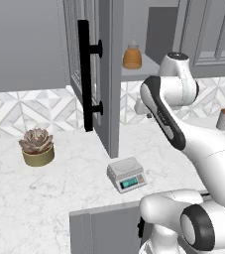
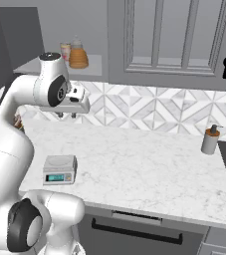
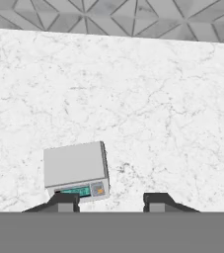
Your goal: Pick the honey bottle and place it on the digital scale for weighing, and close the cabinet.
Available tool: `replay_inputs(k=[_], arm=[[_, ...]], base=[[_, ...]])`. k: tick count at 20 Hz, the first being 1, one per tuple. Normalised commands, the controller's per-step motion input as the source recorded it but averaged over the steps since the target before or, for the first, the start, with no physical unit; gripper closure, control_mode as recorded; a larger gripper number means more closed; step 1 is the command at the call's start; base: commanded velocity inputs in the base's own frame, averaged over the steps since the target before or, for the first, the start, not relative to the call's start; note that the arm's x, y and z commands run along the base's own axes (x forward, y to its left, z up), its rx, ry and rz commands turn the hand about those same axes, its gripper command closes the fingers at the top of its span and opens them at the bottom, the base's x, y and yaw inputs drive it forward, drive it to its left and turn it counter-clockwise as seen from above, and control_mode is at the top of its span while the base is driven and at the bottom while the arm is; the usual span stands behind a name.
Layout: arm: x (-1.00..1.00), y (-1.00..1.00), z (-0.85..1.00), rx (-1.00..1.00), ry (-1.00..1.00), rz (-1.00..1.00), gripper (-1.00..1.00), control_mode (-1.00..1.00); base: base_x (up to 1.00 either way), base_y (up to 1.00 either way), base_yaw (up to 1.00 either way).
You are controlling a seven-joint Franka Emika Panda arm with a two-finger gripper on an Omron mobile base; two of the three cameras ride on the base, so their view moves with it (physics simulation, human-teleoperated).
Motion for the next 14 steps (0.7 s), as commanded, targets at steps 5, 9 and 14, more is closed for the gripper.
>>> replay_inputs(k=[5, 9, 14], arm=[[-0.26, 0.13, 0.01, -0.03, -0.12, 0.01, -1.00, -1.00], [-0.50, 0.16, 0.04, -0.03, -0.20, 0.02, -1.00, -1.00], [-0.72, 0.04, 0.49, -0.01, -0.44, 0.00, -1.00, -1.00]], base=[[0.00, 0.00, 0.00], [0.00, 0.00, 0.00], [0.00, 0.00, 0.00]])
